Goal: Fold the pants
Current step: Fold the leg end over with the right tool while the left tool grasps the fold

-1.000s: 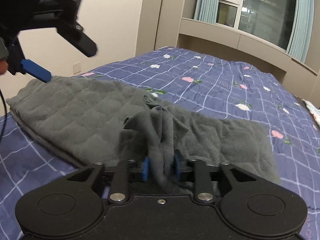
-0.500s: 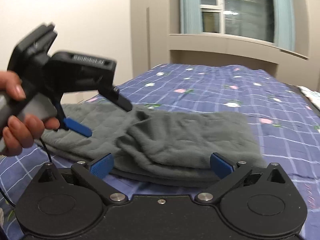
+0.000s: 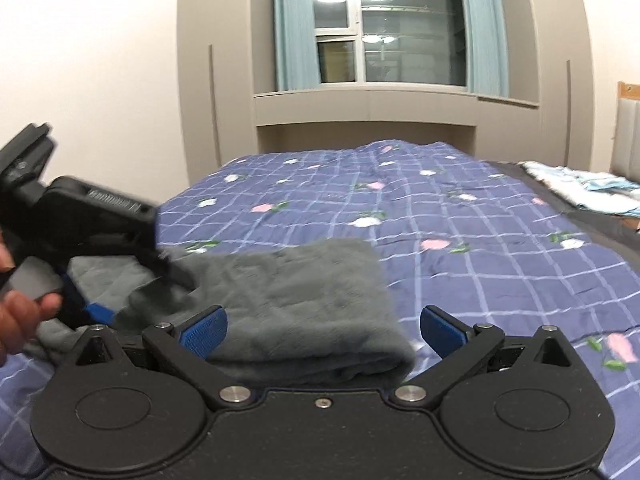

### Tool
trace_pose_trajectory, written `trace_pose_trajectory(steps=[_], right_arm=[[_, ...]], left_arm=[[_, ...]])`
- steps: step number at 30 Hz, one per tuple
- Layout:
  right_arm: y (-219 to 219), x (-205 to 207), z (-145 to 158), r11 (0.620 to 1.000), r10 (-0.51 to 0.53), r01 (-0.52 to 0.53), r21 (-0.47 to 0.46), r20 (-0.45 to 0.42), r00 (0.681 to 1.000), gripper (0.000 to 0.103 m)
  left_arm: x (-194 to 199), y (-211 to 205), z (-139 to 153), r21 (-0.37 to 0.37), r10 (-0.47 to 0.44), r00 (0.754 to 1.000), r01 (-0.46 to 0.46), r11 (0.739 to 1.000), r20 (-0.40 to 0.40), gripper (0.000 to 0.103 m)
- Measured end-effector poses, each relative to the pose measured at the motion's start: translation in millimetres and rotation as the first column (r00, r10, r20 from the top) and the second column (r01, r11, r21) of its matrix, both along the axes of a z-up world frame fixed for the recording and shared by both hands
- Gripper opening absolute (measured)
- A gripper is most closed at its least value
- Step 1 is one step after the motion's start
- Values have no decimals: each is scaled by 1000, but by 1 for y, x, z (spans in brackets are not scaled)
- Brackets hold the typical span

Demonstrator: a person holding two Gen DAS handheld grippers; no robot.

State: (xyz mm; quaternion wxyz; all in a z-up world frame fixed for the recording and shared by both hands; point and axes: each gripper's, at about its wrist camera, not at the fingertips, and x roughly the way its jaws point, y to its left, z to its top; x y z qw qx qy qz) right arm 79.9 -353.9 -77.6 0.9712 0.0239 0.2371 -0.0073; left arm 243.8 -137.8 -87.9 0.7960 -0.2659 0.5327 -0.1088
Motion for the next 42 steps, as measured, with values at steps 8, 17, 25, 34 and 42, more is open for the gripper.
trace_pose_trajectory(steps=[8, 17, 25, 34, 42], right_arm=[[-30, 36, 1, 979, -203, 203, -3, -32, 979, 103], [-44, 89, -8, 976, -212, 207, -63, -76, 974, 103], [-28, 117, -51, 982, -165, 143, -123, -190, 968, 103], [-26, 111, -53, 980, -172, 152, -128, -167, 971, 103], [-23, 91, -57, 983, -176, 164, -80, -178, 968, 103]], left_arm=[[-6, -19, 32, 95, -90, 980, 74, 993, 175, 9], [-12, -8, 39, 168, -137, 965, 100, 981, 223, 8], [-12, 2, 10, 169, -119, 979, 91, 981, 166, 8], [-12, 0, 10, 177, -123, 978, 93, 980, 168, 8], [-11, -4, 10, 195, -128, 978, 95, 976, 164, 8]])
